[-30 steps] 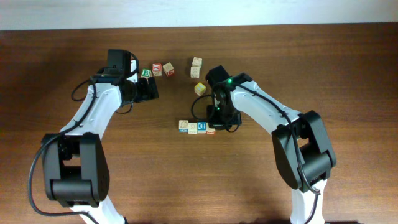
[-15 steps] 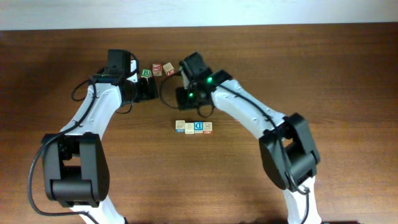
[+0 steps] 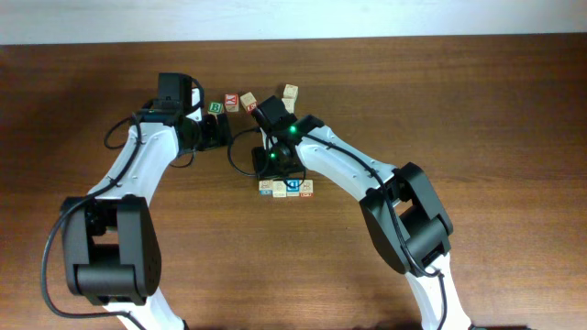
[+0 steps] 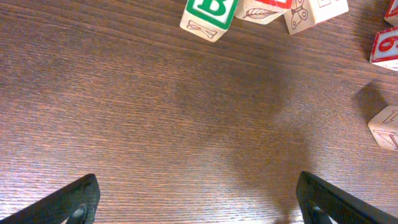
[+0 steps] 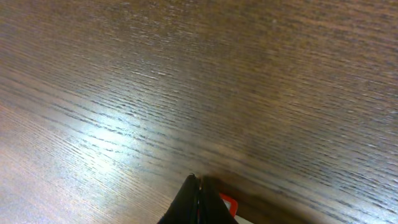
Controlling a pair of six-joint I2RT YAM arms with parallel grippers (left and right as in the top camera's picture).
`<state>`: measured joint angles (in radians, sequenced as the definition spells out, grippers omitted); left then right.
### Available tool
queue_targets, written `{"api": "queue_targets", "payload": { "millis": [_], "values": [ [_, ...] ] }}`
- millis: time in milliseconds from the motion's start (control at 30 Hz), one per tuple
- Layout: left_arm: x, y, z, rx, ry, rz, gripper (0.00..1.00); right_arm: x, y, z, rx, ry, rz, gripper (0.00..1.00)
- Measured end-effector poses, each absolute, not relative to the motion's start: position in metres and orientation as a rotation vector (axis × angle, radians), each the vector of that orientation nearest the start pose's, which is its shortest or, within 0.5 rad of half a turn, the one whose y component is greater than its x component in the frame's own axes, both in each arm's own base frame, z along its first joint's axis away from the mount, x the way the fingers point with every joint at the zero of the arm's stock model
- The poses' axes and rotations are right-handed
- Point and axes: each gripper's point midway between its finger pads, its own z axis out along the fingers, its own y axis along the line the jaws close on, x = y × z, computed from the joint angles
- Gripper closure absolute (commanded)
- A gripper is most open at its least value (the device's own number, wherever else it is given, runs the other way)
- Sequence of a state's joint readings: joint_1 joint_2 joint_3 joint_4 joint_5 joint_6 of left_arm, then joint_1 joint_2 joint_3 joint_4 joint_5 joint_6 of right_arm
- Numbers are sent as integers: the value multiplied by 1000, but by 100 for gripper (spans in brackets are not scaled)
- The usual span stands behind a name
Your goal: Rotate 4 blocks
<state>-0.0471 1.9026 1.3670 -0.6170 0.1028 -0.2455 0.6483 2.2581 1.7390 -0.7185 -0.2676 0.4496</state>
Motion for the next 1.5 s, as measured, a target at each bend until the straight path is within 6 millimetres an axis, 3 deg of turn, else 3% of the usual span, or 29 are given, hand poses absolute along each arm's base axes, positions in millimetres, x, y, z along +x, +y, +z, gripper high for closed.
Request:
{"api": "queue_targets", "payload": {
  "millis": [267, 367, 433, 500, 567, 633, 733, 800, 833, 900, 933, 1000, 1067, 1133, 1167, 1233, 1300, 1333, 1433, 1500],
  "values": [
    [446, -38, 66, -243, 2723, -220, 1, 372, 344, 21, -365, 2941, 613, 94],
    [446, -38, 66, -243, 2723, -220, 1, 387, 345, 32, -344, 2898, 644, 88],
    [445, -38, 66, -243, 2724, -221, 1, 427, 333, 74, -274, 2814, 683, 85],
    [446, -38, 66, -243, 2721, -220, 1, 457, 293, 142, -201, 2757, 689, 79],
    [446, -38, 66, -242, 2720, -221, 1, 453, 250, 213, -259, 2721, 736, 80],
    [448, -40, 67, -238, 2713, -238, 1, 418, 204, 276, -325, 2716, 826, 80],
    [445, -46, 67, -228, 2724, -284, 1, 399, 141, 319, -279, 2659, 834, 80],
    [439, -50, 65, -224, 2752, -307, 3, 387, 120, 346, -283, 2583, 757, 80],
    [433, -51, 63, -227, 2777, -317, 28, 369, 116, 356, -300, 2568, 709, 80],
    [417, -57, 60, -229, 2843, -360, 100, 336, 106, 341, -287, 2655, 641, 81],
    [411, -59, 58, -236, 2868, -379, 100, 323, 102, 323, -273, 2723, 627, 86],
    [410, -62, 59, -228, 2873, -405, 100, 346, 108, 269, -279, 2753, 656, 91],
    [398, -69, 59, -209, 2917, -465, 100, 363, 124, 199, -272, 2801, 752, 96],
    [385, -88, 62, -141, 2952, -595, 100, 359, 142, 133, -215, 2877, 829, 96],
    [381, -97, 63, -97, 2958, -621, 100, 366, 149, 123, -206, 2835, 838, 96],
    [369, -130, 58, 69, 2967, -663, 100, 361, 161, 97, -139, 2836, 874, 96],
    [353, -144, 45, 131, 3000, -660, 100, 360, 162, 86, -85, 2840, 888, 95],
    [345, -145, 39, 134, 3027, -644, 100, 359, 162, 85, -70, 2844, 891, 96],
    [347, -139, 35, 119, 3029, -588, 100, 364, 179, 79, -89, 2831, 906, 95],
    [349, -134, 33, 116, 3030, -532, 100, 361, 200, 60, -98, 2867, 923, 96]
  ]
}}
